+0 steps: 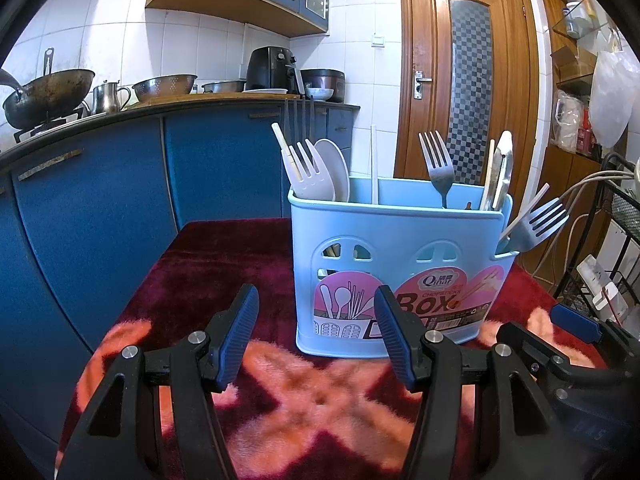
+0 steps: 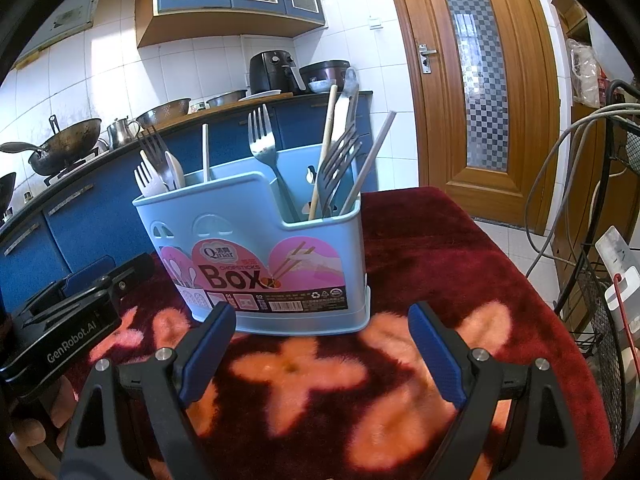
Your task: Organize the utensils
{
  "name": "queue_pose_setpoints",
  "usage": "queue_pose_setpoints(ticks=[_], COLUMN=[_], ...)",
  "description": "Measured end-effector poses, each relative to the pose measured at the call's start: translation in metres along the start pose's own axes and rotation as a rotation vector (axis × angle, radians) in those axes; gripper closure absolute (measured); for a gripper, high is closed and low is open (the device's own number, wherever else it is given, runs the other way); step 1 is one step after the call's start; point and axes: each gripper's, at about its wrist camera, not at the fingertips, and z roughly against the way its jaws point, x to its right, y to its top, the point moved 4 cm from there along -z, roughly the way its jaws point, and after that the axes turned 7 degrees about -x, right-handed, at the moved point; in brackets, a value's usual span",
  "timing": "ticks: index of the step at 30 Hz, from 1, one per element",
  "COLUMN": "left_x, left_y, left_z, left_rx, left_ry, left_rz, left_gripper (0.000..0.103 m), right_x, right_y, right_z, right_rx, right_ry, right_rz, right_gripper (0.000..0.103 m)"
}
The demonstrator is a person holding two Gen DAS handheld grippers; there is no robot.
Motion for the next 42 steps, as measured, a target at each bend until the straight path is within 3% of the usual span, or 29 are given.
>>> queue_pose_setpoints(ticks=[42], left_x=[0.0021], left_y=[-0.0004], left_z=[0.0022], left_rx=[0.005], left_ry=[0.002], left_rz=[0.002], left_gripper=[0.041], right_x=[0.0003], right_y=[0.0006], right_z=[0.0004], right_rx=[-0.001], right_ry=[0.0], right_rz=[0.003], right_gripper=[0.013])
